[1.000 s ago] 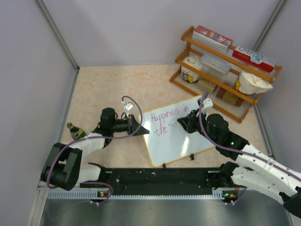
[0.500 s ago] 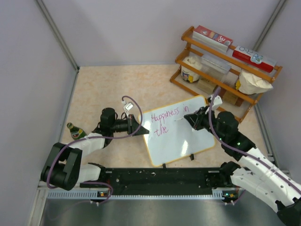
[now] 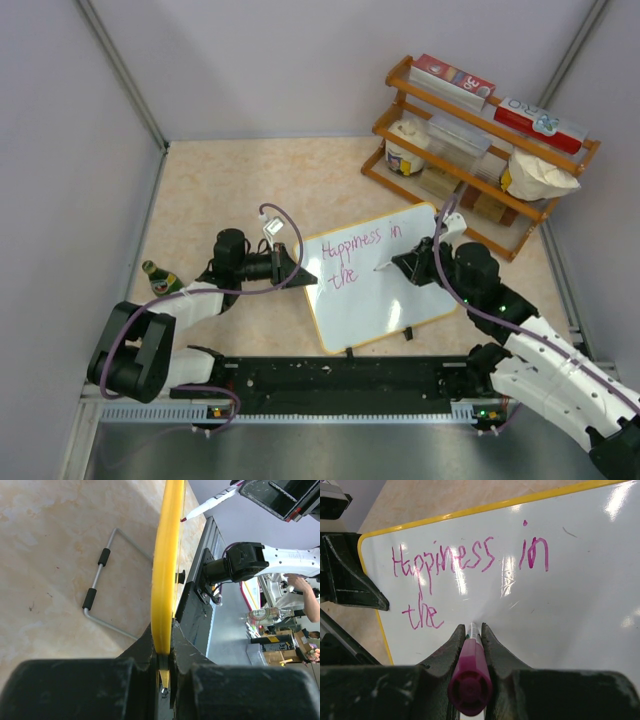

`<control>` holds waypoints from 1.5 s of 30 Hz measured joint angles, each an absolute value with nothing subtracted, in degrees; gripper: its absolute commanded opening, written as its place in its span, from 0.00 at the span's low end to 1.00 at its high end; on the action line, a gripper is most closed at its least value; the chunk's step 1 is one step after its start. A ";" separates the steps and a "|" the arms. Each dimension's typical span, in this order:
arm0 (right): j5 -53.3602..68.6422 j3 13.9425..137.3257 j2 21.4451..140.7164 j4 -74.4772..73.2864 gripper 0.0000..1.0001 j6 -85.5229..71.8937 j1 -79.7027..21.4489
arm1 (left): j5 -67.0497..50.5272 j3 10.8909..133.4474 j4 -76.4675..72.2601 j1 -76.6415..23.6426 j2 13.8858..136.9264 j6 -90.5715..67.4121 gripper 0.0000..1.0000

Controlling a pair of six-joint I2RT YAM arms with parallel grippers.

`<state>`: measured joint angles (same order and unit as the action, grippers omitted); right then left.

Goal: Write a sentence on the whiteboard

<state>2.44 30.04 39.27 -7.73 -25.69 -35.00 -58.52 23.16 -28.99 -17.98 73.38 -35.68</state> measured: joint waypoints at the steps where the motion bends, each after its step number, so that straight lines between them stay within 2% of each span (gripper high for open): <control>1: 2.33 30.00 39.11 -7.73 0.00 -25.69 -35.00 | -58.52 23.16 -28.97 -17.98 73.38 -35.68 0.00; 23: -4.19 29.98 37.26 -7.27 0.00 -25.80 -35.00 | -58.59 23.24 -28.88 -17.98 73.38 -35.59 0.00; 45: -0.10 27.62 36.71 -5.82 0.00 -27.22 -35.00 | -58.48 23.24 -28.80 -17.98 73.38 -35.75 0.00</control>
